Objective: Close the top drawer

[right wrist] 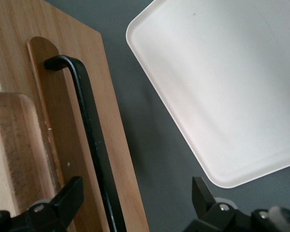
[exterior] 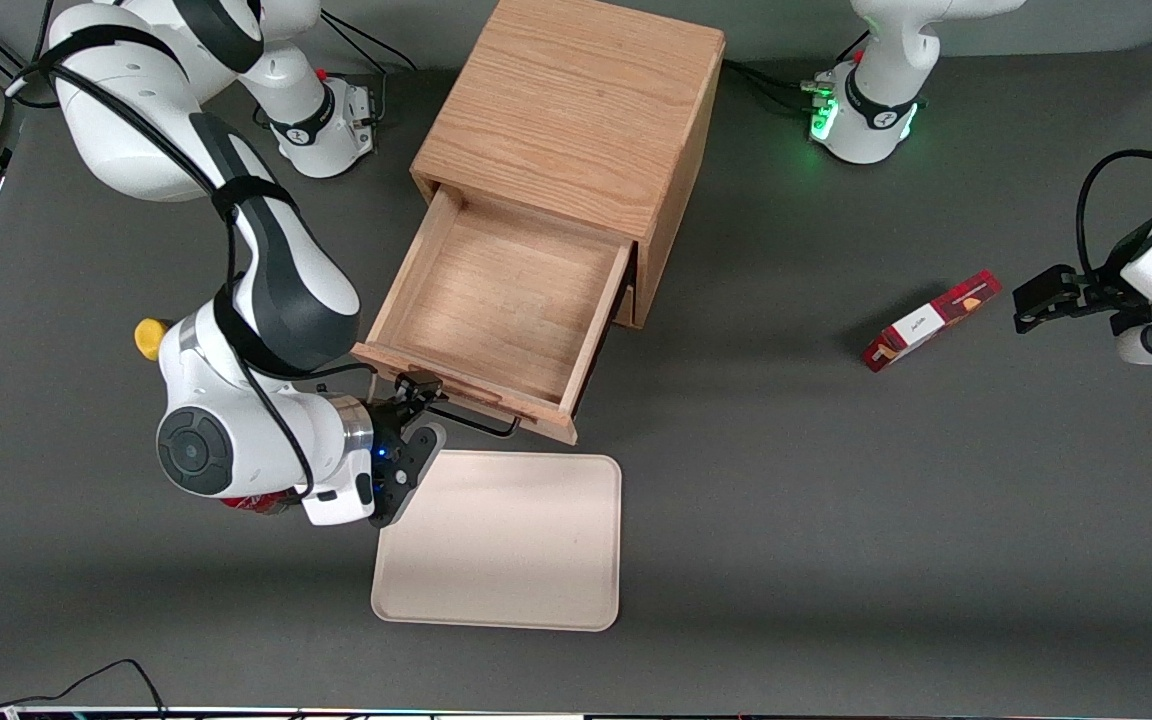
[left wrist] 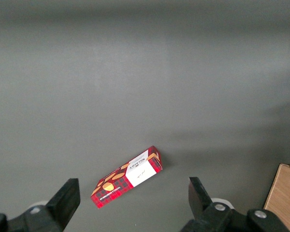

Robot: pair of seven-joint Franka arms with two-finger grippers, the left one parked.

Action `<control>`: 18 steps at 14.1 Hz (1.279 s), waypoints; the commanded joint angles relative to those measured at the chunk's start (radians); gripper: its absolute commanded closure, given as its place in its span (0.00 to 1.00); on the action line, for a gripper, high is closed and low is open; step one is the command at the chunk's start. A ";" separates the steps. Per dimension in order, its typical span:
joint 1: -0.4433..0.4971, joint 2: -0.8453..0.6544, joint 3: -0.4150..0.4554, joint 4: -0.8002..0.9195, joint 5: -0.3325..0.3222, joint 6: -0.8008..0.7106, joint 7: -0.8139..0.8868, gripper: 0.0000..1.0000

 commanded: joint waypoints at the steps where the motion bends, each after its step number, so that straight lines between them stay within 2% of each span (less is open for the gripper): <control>1: 0.023 0.012 0.004 0.015 -0.018 -0.011 0.048 0.00; 13: 0.042 -0.001 0.022 -0.033 -0.061 0.019 0.089 0.00; 18: 0.043 -0.063 0.043 -0.128 -0.062 0.027 0.089 0.00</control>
